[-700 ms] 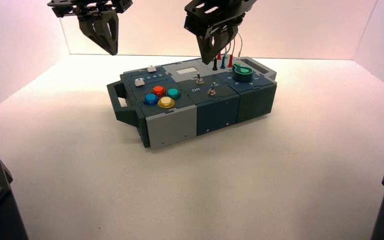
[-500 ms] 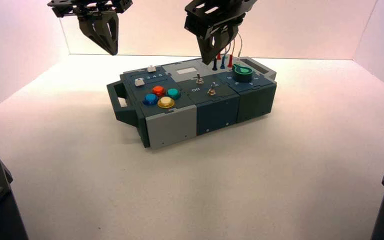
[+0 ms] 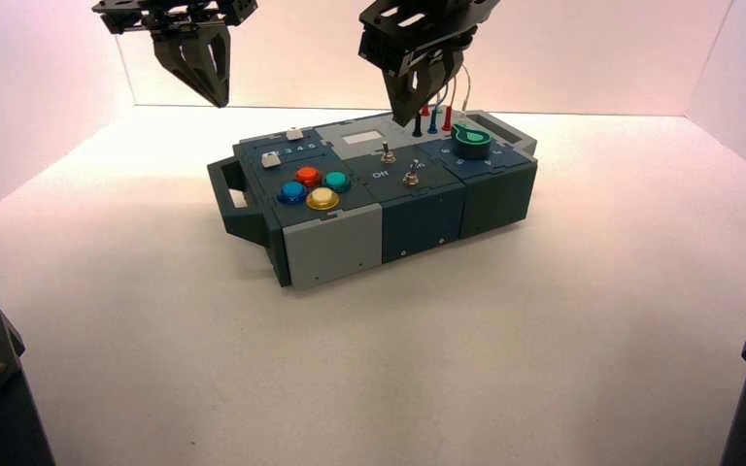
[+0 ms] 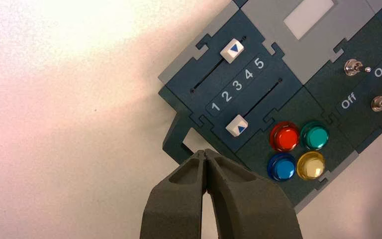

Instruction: Open right gripper.

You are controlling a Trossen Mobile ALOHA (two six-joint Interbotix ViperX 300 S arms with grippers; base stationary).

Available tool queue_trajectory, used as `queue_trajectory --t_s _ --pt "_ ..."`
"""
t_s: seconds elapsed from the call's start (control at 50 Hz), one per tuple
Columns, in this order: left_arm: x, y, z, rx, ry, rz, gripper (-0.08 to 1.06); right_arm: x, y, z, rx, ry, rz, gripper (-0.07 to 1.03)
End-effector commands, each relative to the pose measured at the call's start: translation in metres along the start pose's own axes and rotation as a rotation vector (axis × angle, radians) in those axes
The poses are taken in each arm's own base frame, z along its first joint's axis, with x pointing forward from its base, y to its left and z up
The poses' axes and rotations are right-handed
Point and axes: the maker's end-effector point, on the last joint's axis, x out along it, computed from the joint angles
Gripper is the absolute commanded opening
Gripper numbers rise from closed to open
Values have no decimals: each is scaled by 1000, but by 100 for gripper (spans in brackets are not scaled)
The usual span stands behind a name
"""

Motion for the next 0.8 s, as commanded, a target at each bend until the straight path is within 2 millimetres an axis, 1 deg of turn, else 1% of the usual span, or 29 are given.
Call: queue_trajectory --t_s 0.02,0.12,0.2,0.26,0.28,0.32,0.34,0.38,0.42,0.5,0.58,0.64,0.66,0.7,0.8 --pt "-9 2 7 0 -35 2 -3 -7 -1 7 0 -23 -3 -2" --pt "-9 2 7 1 -35 2 -3 -6 1 7 -5 -20 -1 -2" --pt "-9 2 7 0 -35 2 -3 -6 0 9 -5 -22 -2 6" --pt "-9 1 7 0 -36 2 -3 -5 1 9 -4 -21 -1 21" --pt "-9 1 7 0 -36 2 -3 -5 1 9 -4 -21 -1 25" --pt "-9 2 7 1 -35 2 -3 -5 1 9 -4 -19 -1 38" --pt "-9 1 7 0 -36 2 -3 -5 1 9 -4 -19 -1 40" --pt "-9 2 7 0 -35 2 -3 -4 1 9 -4 -18 0 52" --pt "-9 1 7 1 -36 2 -3 -4 1 9 -4 -18 0 59" --pt "-9 2 7 0 -35 2 -3 -3 1 9 -5 -16 -1 70" --pt "-9 1 7 0 -36 2 -3 -2 0 9 -5 -14 -3 84" --pt "-9 2 7 0 -35 2 -3 -3 1 9 -9 -14 -4 98" --pt "-9 1 7 1 -36 2 -3 -2 1 8 -10 -13 -5 101" --pt "-9 2 7 0 -35 2 -3 -2 0 8 -14 -13 -7 99" --pt "-9 2 7 0 -35 2 -3 -3 -1 9 -15 -16 -11 99"
